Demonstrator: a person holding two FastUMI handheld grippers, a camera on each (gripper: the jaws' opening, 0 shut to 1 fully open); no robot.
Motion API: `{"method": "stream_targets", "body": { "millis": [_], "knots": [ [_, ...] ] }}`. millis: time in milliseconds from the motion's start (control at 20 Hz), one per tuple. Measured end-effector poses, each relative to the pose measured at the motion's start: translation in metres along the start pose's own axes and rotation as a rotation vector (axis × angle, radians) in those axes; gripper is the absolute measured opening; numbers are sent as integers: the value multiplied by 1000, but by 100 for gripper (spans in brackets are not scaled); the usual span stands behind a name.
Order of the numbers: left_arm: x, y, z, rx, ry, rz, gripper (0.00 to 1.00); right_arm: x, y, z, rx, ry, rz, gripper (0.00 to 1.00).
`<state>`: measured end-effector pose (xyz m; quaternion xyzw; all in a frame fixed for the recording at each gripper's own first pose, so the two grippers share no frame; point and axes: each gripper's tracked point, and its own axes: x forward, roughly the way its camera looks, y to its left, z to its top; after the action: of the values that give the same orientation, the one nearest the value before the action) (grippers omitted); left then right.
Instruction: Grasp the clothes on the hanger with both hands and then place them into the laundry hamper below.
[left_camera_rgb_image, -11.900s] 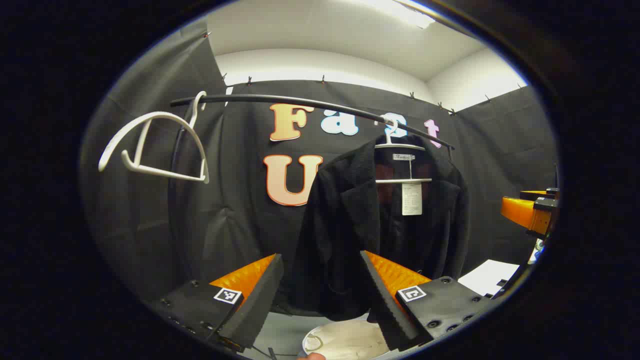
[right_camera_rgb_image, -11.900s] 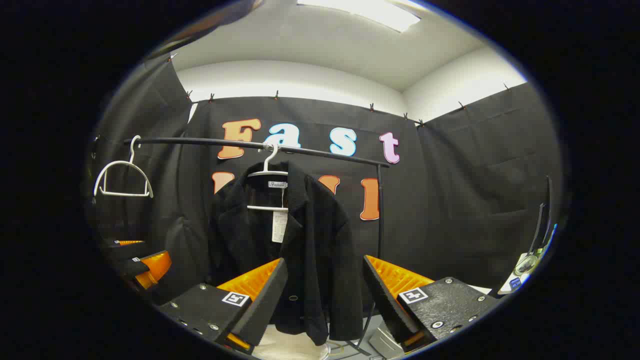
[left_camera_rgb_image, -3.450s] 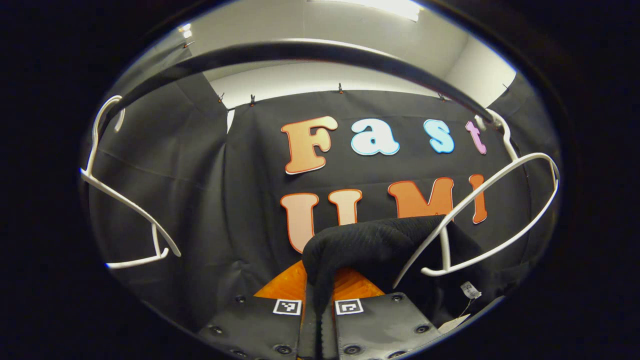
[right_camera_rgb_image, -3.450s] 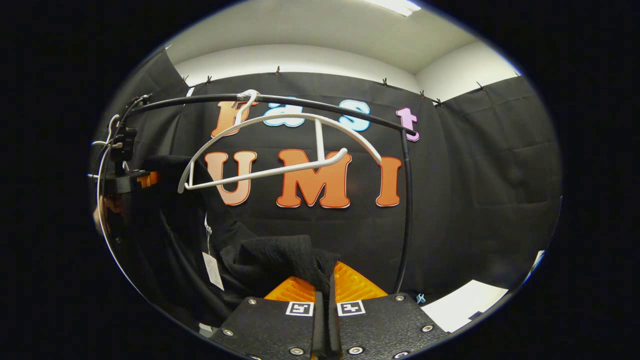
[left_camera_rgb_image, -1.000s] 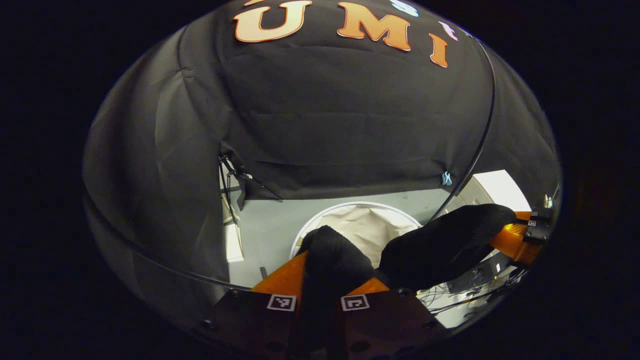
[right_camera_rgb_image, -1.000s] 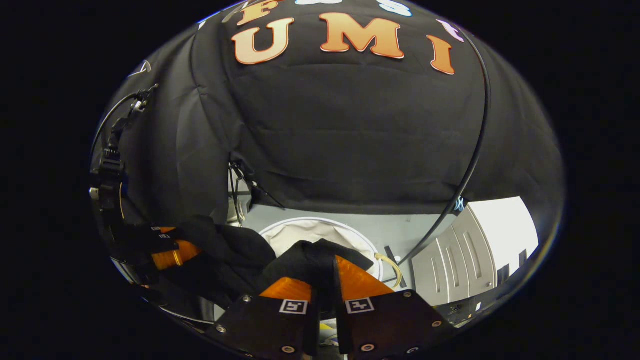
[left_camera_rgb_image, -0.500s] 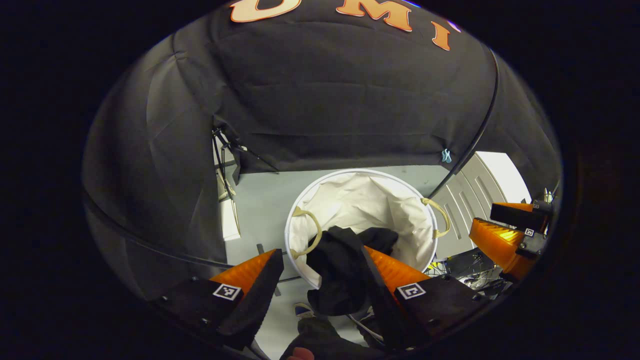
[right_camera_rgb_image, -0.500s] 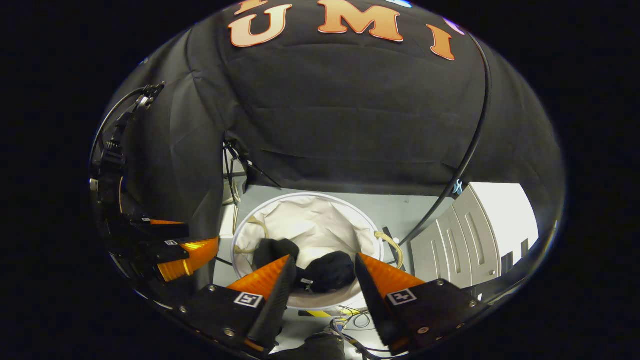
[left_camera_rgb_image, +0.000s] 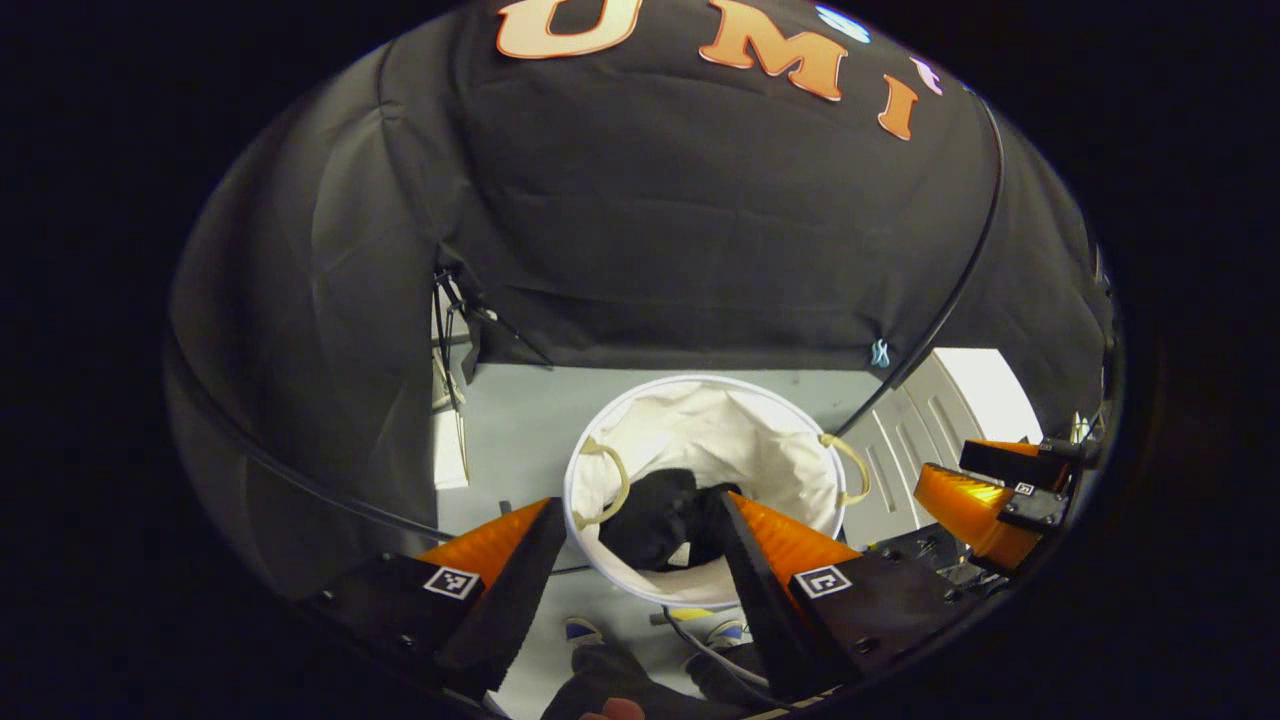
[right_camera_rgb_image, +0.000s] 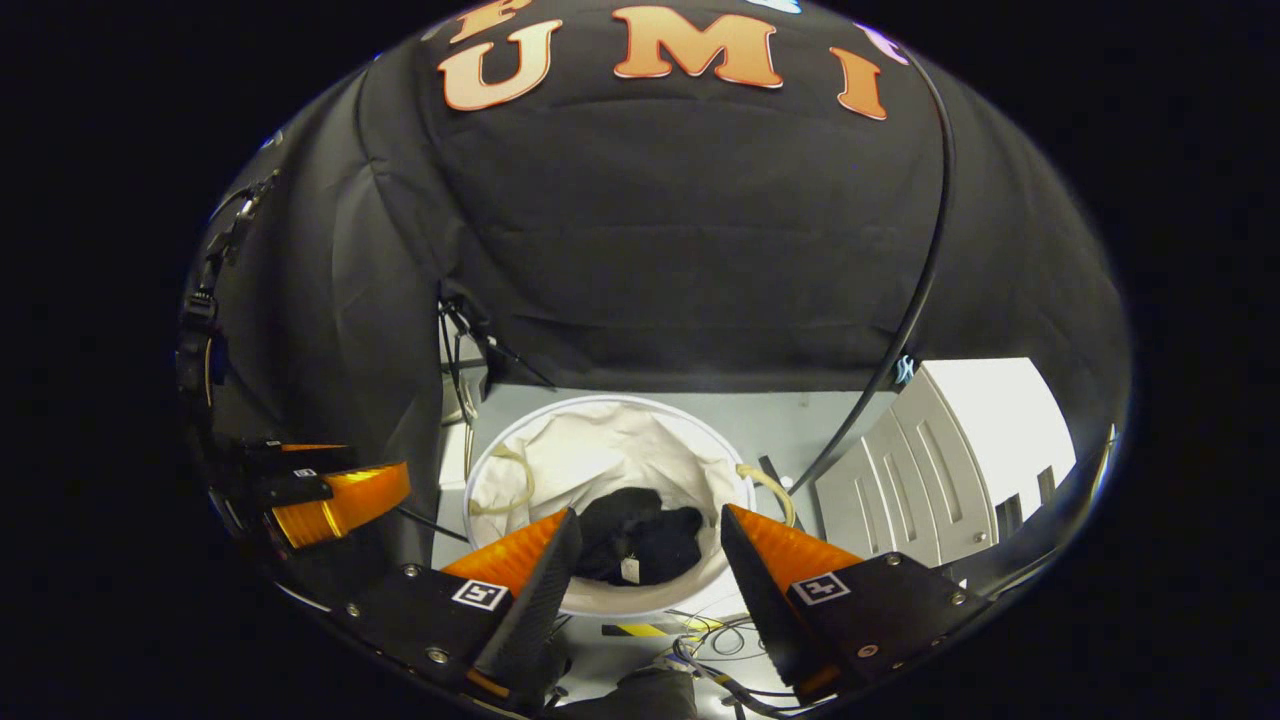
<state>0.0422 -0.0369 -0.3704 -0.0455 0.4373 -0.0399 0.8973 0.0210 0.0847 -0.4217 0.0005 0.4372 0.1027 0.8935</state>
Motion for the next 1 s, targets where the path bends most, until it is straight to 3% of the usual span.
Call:
{"method": "stream_targets", "body": {
  "millis": [600, 1000],
  "knots": [
    [-97, -12, 140, -49, -337, -41, 100, -107, -22, 155, 47, -364, -64, 87],
    [-193, -14, 225, 2, -586, -37, 98, -203, -38, 233, 56, -596, -109, 87]
  ]
}}
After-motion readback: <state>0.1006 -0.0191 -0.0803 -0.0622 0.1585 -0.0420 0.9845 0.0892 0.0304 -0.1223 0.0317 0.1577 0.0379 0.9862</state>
